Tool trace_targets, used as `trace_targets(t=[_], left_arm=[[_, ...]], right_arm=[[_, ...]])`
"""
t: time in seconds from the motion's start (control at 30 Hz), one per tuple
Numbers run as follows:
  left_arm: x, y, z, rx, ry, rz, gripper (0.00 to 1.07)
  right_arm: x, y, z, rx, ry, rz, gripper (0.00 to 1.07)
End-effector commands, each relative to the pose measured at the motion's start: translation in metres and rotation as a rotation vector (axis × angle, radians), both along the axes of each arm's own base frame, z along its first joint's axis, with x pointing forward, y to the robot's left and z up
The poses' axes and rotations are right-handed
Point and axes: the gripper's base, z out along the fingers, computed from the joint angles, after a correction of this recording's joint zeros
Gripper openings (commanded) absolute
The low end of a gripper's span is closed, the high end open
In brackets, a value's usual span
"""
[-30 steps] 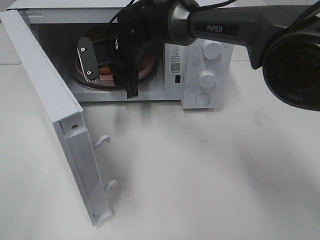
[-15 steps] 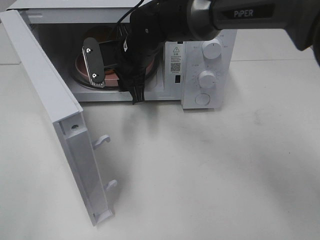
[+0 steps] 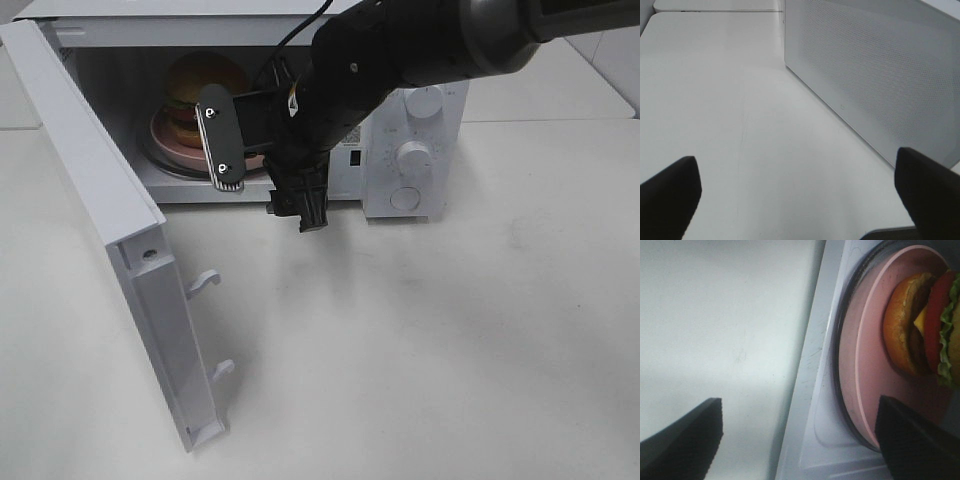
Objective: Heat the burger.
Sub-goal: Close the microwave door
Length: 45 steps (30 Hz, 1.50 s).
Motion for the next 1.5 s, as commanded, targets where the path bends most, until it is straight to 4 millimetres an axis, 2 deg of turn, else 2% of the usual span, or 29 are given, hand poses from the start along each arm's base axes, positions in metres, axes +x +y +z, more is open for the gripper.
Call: trace_targets(t=[0.03,0.47,0.83,1.0,1.03,1.07,1.13,1.27,1.5], left_arm=[[0.000,0.000,-0.001,-0.003,0.001,0.003,0.98],[0.000,0.000,-0.001,-0.003,0.001,0.003,0.98],[0.000,0.000,-0.001,-0.003,0.001,0.003,0.98],[0.000,0.000,-0.001,-0.003,0.001,0.003,0.98],[0.000,0.000,-0.001,-0.003,0.001,0.003,0.98],[0.000,0.000,-0.001,-0.003,0.001,0.003,0.98],[0.000,0.000,-0.001,-0.003,0.001,0.003,0.98],[0.000,0.000,-0.001,-0.003,0.001,0.003,0.98],[0.000,0.000,-0.001,-0.003,0.001,0.003,0.98]], right_arm=[[-0.006,-0.006,0.009,0.022,-0.005,-0.022,0.83],[-0.039,-0.037,0.034,0.060,0.034,-0.135,0.80],[-0.077,-0.070,0.052,0.105,0.137,-0.321,0.77],[-0.098,-0.090,0.062,0.174,0.253,-0.586,0.76],[-0.098,-0.090,0.062,0.174,0.253,-0.586,0.76],[-0.103,-0.095,0.066,0.192,0.286,-0.676,0.76],[-0.106,-0.098,0.069,0.204,0.301,-0.721,0.76],[-0.117,-0.109,0.079,0.263,0.360,-0.927,0.76],[-0.135,-0.125,0.088,0.215,0.425,-1.130,0.76]])
